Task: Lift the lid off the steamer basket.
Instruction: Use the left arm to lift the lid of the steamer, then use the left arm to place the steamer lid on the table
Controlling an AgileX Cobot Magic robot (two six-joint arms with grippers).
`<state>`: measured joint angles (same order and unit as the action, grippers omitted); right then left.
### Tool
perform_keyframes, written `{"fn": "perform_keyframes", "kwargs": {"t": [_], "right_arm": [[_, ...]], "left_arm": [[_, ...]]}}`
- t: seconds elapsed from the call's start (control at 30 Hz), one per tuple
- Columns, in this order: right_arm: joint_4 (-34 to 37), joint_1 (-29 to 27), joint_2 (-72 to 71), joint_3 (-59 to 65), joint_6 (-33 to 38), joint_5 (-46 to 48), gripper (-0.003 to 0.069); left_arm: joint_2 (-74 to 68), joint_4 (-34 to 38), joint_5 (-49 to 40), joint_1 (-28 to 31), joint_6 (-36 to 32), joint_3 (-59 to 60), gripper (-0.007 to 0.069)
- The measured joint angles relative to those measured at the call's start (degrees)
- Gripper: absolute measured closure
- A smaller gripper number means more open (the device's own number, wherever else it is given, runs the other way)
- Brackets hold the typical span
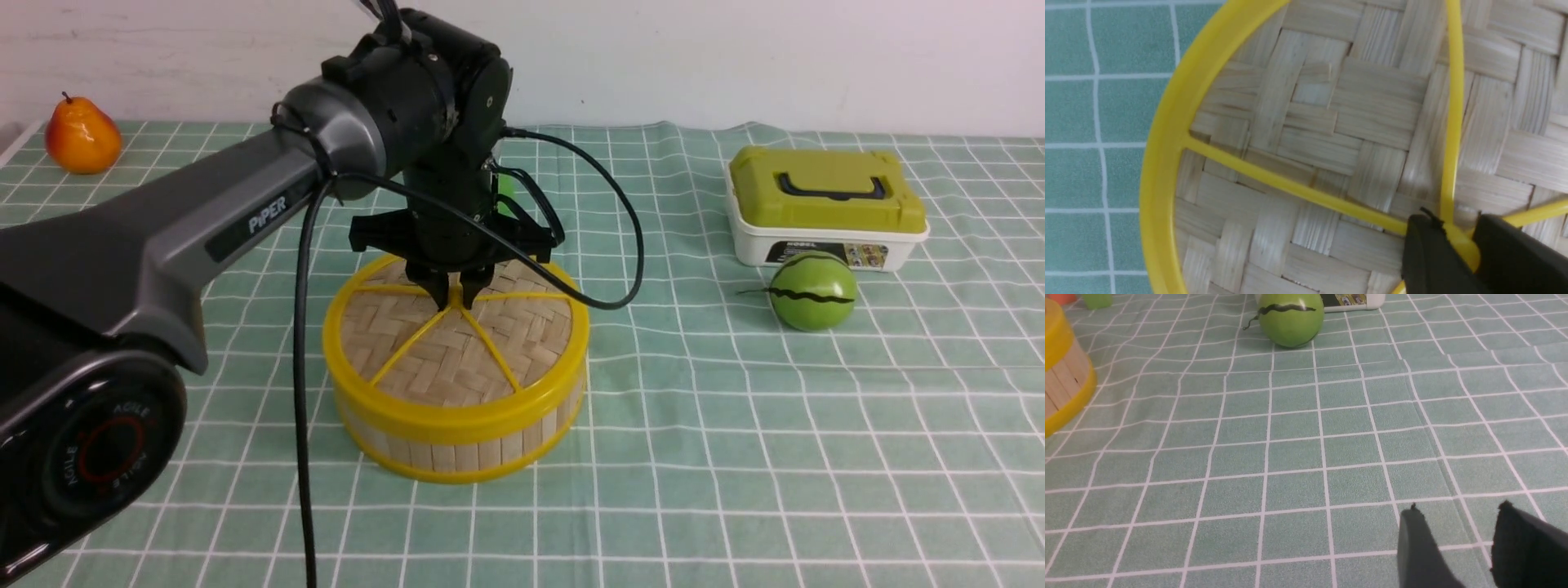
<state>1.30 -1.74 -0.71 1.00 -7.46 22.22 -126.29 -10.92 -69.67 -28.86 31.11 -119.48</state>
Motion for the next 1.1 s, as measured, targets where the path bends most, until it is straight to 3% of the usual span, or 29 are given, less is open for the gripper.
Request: {"fn": "perform_keyframes", "kwargs": {"t": [0.3,0.47,0.63,0.77,1.1], "right_arm": [[0.0,0.0,0.0,0.0,0.0,0.0,0.0418],[0.0,0.0,0.0,0.0,0.0,0.0,0.0418],[0.0,0.0,0.0,0.0,0.0,0.0,0.0418],[0.0,0.0,0.0,0.0,0.0,0.0,0.0418],[0.0,0.0,0.0,0.0,0.0,0.0,0.0418]], "left_arm": [[-1.2,-0.2,-1.6,-0.2,-1.5,-4.5,0.0512],[1.0,-0.9,-1.6,0.2,-5.8,-14.3,0.0512],[7.8,-2.9,-1.6,1.5,-10.9,-16.8,0.0512],[11.2,-3.6,-1.6,4.0,-11.6,-14.0,0.0512],[14.2,-4.6,-1.5,19.1,-9.8,11.5,0.0512]]}}
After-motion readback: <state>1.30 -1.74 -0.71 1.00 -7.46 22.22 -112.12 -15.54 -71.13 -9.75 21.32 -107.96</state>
